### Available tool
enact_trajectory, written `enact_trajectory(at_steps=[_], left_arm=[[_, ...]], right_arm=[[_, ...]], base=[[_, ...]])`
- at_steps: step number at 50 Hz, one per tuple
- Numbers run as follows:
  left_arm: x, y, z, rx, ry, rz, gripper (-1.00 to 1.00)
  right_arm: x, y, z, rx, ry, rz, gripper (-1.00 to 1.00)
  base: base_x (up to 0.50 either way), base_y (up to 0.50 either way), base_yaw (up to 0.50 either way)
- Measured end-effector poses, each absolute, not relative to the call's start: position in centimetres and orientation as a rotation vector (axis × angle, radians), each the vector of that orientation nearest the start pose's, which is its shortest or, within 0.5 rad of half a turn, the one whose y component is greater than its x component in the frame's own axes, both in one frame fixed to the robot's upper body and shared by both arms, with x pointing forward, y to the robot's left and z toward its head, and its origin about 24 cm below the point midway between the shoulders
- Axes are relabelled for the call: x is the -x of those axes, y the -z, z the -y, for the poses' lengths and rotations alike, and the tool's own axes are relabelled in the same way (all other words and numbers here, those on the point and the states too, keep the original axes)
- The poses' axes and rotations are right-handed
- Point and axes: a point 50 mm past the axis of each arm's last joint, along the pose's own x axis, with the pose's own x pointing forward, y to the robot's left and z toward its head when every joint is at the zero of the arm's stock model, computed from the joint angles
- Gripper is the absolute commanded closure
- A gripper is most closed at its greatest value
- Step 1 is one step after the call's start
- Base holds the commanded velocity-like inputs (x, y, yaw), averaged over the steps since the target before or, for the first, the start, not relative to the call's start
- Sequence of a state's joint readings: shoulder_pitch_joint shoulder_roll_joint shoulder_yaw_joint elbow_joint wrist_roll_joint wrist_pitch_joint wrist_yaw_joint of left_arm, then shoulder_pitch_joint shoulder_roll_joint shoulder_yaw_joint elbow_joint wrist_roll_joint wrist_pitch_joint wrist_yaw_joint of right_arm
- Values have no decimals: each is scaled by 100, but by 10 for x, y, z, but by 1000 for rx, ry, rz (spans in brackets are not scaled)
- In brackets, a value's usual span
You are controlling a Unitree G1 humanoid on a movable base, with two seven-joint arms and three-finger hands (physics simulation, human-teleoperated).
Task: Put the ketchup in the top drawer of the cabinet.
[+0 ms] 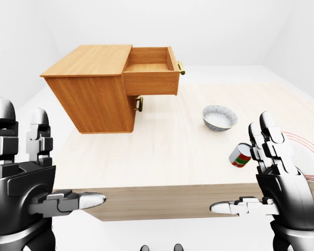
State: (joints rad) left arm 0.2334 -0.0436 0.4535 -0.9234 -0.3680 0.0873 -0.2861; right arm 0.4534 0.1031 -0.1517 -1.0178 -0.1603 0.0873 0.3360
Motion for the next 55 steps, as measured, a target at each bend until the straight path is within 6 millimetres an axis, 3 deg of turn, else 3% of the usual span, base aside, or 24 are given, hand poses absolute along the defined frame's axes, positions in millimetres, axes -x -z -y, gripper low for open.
enact_trajectory(at_steps=[9,21,55], left_arm=[[-145,-193,-216,24,-57,670,-100],[-144,-193,-216,23,-56,674,-100],[-143,-195,-217,22,-57,686,-100]], right_arm=[[-135,-171,176,296,21,415,-100],[-134,-174,177,272,28,437,-100],[-132,-175,180,239,18,448,-100]], base=[[0,47,0],[2,0,0],[50,0,0]])
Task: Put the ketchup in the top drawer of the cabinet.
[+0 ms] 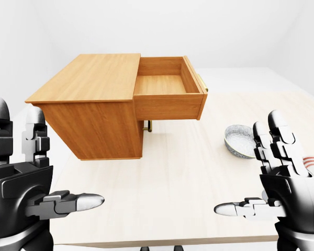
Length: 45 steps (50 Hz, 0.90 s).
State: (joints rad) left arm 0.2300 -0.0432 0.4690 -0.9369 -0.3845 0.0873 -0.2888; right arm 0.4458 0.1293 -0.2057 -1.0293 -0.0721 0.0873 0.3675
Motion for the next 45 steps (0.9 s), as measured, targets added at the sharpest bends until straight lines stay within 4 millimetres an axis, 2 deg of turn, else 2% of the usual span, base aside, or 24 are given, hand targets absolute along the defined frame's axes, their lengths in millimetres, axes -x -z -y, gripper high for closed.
enact_trajectory(at_steps=[9,17,35,45], left_arm=[[-142,-195,-216,22,-56,685,-100],[-142,-195,-217,21,-58,686,-100],[-143,-194,-217,22,-59,679,-100],[-143,-195,-217,22,-61,684,-100]], right_arm=[[-133,-174,181,242,25,443,-100],[-134,-173,183,254,41,436,-100],[-136,-168,182,261,32,406,-100],[-137,-169,182,262,41,416,-100]], base=[[50,0,0],[1,0,0],[0,0,50],[0,0,0]])
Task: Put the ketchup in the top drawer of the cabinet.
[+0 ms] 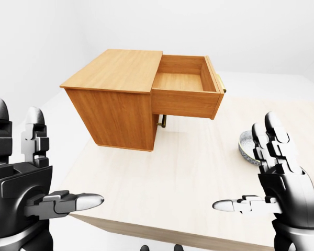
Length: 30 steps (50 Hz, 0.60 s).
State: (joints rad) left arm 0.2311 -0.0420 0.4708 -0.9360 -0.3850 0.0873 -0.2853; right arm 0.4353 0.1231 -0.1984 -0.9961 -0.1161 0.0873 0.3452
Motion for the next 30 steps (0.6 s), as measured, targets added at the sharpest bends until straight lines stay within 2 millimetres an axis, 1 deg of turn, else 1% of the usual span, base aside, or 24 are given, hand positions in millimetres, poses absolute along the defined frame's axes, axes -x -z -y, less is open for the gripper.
enact_trajectory(at_steps=[11,17,30], left_arm=[[-142,-195,-216,22,-61,684,-100],[-142,-195,-216,22,-60,686,-100],[-142,-196,-217,21,-62,687,-100]], right_arm=[[-138,-168,181,288,46,404,-100],[-138,-166,181,304,47,389,-100],[-138,-168,183,268,47,406,-100]], base=[[0,0,0],[2,22,0],[2,0,0]])
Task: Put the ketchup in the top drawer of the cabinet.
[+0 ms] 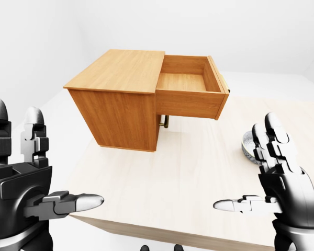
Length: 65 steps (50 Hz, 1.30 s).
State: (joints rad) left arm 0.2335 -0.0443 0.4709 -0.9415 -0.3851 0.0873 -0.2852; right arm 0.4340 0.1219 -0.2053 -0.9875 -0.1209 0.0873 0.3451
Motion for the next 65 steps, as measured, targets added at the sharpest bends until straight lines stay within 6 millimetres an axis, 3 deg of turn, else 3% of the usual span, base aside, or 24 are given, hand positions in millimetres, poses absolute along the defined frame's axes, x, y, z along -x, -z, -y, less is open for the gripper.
enact_trajectory(at_steps=[8,23,31,37,41,45,51,54,65], left_arm=[[-141,-197,-216,21,-61,691,-100],[-142,-196,-217,22,-62,689,-100],[-144,-194,-215,23,-59,679,-100],[-144,-193,-215,22,-59,673,-100],[-144,-193,-215,21,-58,670,-100],[-144,-193,-215,20,-58,668,-100],[-144,-193,-215,18,-59,668,-100],[-144,-193,-215,17,-58,667,-100],[-144,-192,-214,14,-57,665,-100]], right_arm=[[-136,-168,185,239,40,415,-100],[-131,-171,190,216,48,432,-100],[-120,-176,205,239,68,431,-100],[-101,-183,231,241,74,349,-100],[-85,-203,251,271,81,338,-100],[-77,-237,260,299,52,456,-100],[-56,-292,257,373,-8,726,-100],[-43,-310,251,442,-41,831,-100],[-38,-324,236,598,-236,938,-100]], base=[[41,-2,0],[0,0,0],[0,0,0],[0,0,0],[0,0,0],[0,0,0],[0,0,0],[0,0,0],[0,0,0]])
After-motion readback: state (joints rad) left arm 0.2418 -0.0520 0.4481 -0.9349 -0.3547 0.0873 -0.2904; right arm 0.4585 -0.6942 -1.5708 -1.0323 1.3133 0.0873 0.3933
